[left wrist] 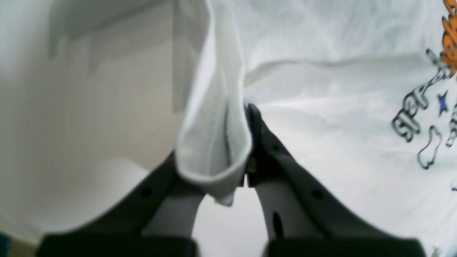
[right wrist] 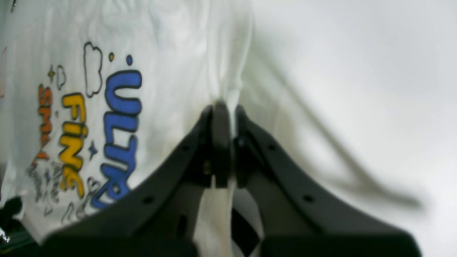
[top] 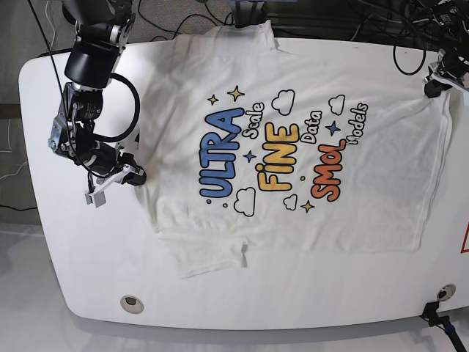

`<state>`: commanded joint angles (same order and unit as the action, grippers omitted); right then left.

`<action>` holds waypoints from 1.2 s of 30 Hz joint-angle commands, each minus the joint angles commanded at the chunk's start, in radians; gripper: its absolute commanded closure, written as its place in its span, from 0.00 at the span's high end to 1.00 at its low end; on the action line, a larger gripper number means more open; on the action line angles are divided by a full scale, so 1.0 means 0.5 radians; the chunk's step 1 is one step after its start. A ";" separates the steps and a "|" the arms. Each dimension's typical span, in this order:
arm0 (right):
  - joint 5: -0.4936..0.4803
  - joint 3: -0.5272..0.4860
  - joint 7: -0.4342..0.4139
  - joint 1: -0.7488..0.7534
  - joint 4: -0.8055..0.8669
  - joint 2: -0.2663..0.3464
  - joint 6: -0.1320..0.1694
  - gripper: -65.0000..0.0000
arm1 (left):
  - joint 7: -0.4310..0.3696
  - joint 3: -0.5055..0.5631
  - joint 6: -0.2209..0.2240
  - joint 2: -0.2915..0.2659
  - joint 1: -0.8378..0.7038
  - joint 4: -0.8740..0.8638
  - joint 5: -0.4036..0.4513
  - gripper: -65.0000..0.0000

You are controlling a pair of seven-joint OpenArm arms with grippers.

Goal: Fold the T-shirt properly
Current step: 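Drag the grasped side hem outward with the right gripper to smooth it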

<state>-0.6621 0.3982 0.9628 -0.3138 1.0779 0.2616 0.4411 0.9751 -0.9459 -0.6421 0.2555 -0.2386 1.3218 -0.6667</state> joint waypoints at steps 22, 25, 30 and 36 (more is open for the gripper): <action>0.356 -0.015 -0.362 -0.528 -0.577 0.015 0.071 0.00 | 0.000 0.092 0.003 -0.144 0.150 -0.009 0.009 0.00; 0.473 -0.015 -0.374 -0.565 -0.580 -0.037 0.071 0.00 | 0.000 0.092 0.003 -0.135 0.141 -0.006 0.009 0.00; 0.506 -0.015 -0.384 -0.568 -0.580 -0.071 0.071 0.00 | 0.000 0.089 0.003 -0.129 0.117 -0.003 0.009 0.00; 0.509 -0.015 -0.457 -0.552 -0.580 -0.021 0.068 0.00 | 0.000 -0.015 0.000 -0.071 0.095 -0.009 0.012 0.00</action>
<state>-0.4074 0.3905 0.7342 -0.5900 0.7879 0.2509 0.4749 0.9751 -0.9536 -0.6421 0.2202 -0.1910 1.3172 -0.6605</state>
